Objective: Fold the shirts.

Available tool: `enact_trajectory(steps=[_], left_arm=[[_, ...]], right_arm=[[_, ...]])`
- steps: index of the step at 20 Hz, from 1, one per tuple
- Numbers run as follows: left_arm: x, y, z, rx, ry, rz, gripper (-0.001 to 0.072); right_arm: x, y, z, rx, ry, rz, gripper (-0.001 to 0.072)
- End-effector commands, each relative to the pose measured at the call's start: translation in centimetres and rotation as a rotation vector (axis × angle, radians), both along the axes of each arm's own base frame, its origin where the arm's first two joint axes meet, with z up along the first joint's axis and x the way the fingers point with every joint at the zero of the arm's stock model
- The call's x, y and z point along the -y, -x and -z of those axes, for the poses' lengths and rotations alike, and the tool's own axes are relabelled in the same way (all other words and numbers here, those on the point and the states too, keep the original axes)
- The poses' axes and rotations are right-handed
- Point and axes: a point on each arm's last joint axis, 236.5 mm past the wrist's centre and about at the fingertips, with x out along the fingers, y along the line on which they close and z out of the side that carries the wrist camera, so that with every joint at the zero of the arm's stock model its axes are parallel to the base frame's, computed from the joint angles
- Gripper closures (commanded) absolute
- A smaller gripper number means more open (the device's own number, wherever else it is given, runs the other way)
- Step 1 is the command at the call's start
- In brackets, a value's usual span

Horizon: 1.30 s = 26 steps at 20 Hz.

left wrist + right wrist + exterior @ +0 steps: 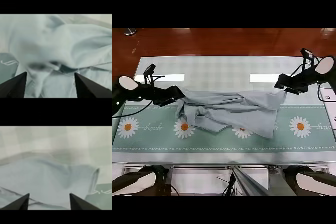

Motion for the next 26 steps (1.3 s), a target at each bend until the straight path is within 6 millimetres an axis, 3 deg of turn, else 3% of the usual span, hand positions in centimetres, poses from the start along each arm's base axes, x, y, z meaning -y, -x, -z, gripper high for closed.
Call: enact_trajectory(steps=[1, 4, 5, 6, 7, 9, 12, 16, 17, 18, 19, 22, 26], left_arm=[[-2.3, -0.2, -1.4, -0.031, -0.008, 0.047, 0.0005], [-8.3, 0.6, -3.6, -0.032, -0.005, -0.069, 0.0006], [-8.3, 1.9, -3.6, -0.063, 0.071, -0.099, 0.0006], [-6.5, 3.7, -3.1, -0.092, 0.166, -0.049, 0.0006], [-4.3, 5.7, -2.1, -0.132, 0.248, 0.007, 0.0006], [-0.1, 8.4, 0.7, -0.177, 0.364, 0.047, 0.0006], [5.0, 8.3, 2.2, -0.118, 0.479, 0.064, 0.0006], [8.6, 7.5, 4.6, -0.124, 0.419, 0.11, 0.0009], [9.2, 7.0, 4.8, -0.113, 0.407, 0.119, 0.008], [9.7, 6.7, 4.7, -0.106, 0.401, 0.136, 0.0592], [10.0, 6.3, 4.2, -0.084, 0.4, 0.158, 0.0689], [10.4, 5.2, 2.3, -0.036, 0.412, 0.207, 0.0688], [10.7, 4.2, 0.7, -0.001, 0.42, 0.232, 0.0687]], right_arm=[[1.4, 0.4, -0.6, -0.06, -0.021, -0.032, 0.0126], [8.3, 4.7, -2.8, -0.117, 0.088, 0.044, 0.0127], [10.1, 6.2, -2.9, -0.121, 0.109, 0.093, 0.0126], [11.0, 7.6, -2.4, -0.113, 0.096, 0.158, 0.0127], [10.9, 9.0, -1.3, -0.109, 0.067, 0.198, 0.0127], [8.1, 12.9, 2.2, -0.139, -0.012, 0.186, 0.0127], [3.8, 17.5, 6.0, -0.167, -0.118, 0.159, 0.0127], [2.3, 20.2, 7.6, -0.2, -0.149, 0.148, 0.0127], [1.9, 20.5, 7.8, -0.208, -0.164, 0.142, 0.0128], [1.6, 20.7, 8.0, -0.217, -0.175, 0.141, 0.0127], [1.4, 21.0, 8.3, -0.226, -0.185, 0.144, 0.0128], [0.1, 21.0, 8.9, -0.22, -0.243, 0.159, 0.0127], [-1.0, 18.7, 9.4, -0.178, -0.328, 0.183, 0.0128]])
